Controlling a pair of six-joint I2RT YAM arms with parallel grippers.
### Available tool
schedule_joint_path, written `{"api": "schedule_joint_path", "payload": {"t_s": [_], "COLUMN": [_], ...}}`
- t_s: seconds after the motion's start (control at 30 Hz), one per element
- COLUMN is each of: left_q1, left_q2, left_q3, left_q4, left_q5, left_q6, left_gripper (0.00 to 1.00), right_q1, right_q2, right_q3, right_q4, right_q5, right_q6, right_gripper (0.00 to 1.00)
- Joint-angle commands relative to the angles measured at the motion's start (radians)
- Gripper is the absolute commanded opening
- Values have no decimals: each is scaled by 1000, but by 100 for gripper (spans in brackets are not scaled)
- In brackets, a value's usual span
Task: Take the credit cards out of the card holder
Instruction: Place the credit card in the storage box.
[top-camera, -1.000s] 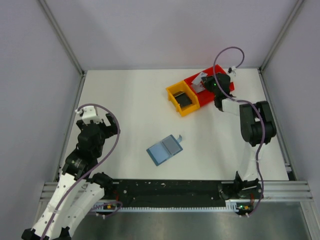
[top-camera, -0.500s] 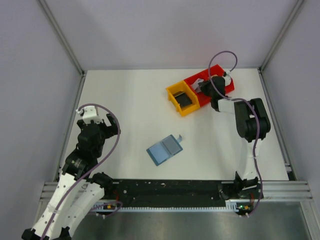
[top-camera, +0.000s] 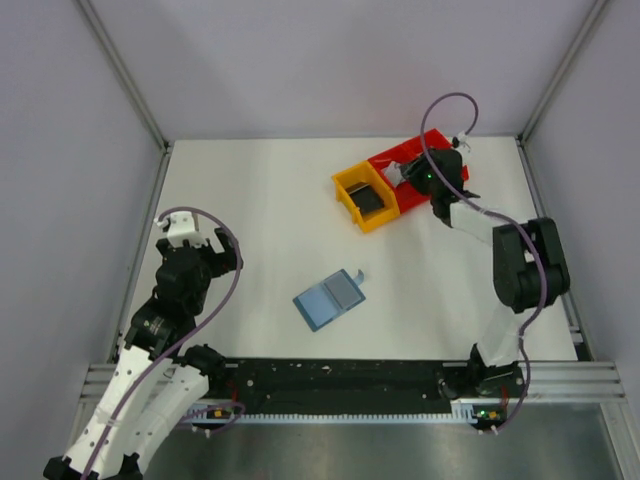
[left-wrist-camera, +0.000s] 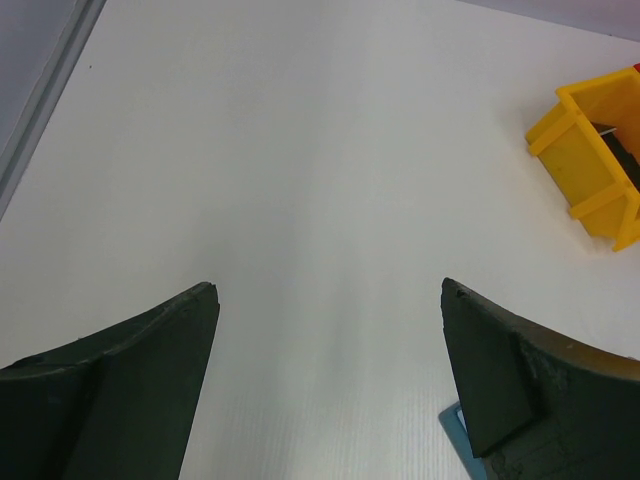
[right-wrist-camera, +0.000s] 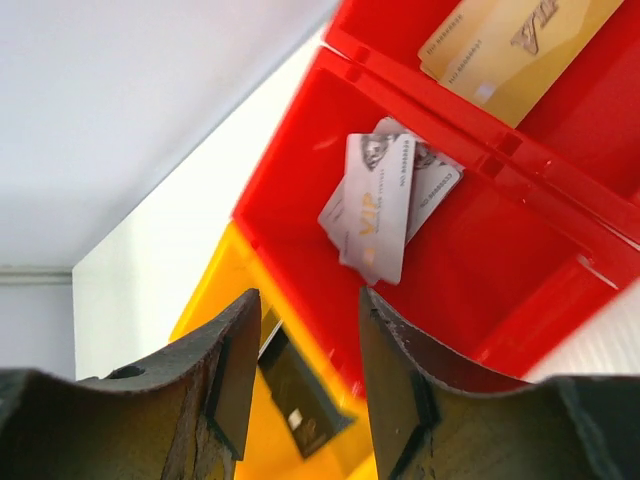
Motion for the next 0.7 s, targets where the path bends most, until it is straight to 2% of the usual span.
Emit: {"api": "schedule_joint_path", "payload": {"t_s": [0.0, 0.13, 0.3, 0.43, 0.53, 0.67], "left_q1": [7, 5, 4, 4, -21, -120], "left_q2": [0, 14, 65, 118, 149, 198], "left_q3": [0, 2, 30, 36, -15, -104], "left_q4": [37, 33, 27, 40, 109, 230], "left_q5": [19, 71, 256, 451, 568, 589], "left_q6": [11, 6, -55, -142, -234, -343], "left_gripper": [96, 97, 95, 91, 89, 86], "right_q1": [8, 9, 81, 142, 190, 253], "right_q2": [-251, -396, -576, -682, -722, -724], "right_q3": [-79, -145, -242, -303, -356, -418], "right_q4": [-76, -188, -306, -361, -367, -340], "right_q5": [14, -136, -229, -326, -369, -430], "right_q6": [-148, -256, -375, -409, -415, -417], "right_gripper": [45, 46, 48, 48, 49, 49]}}
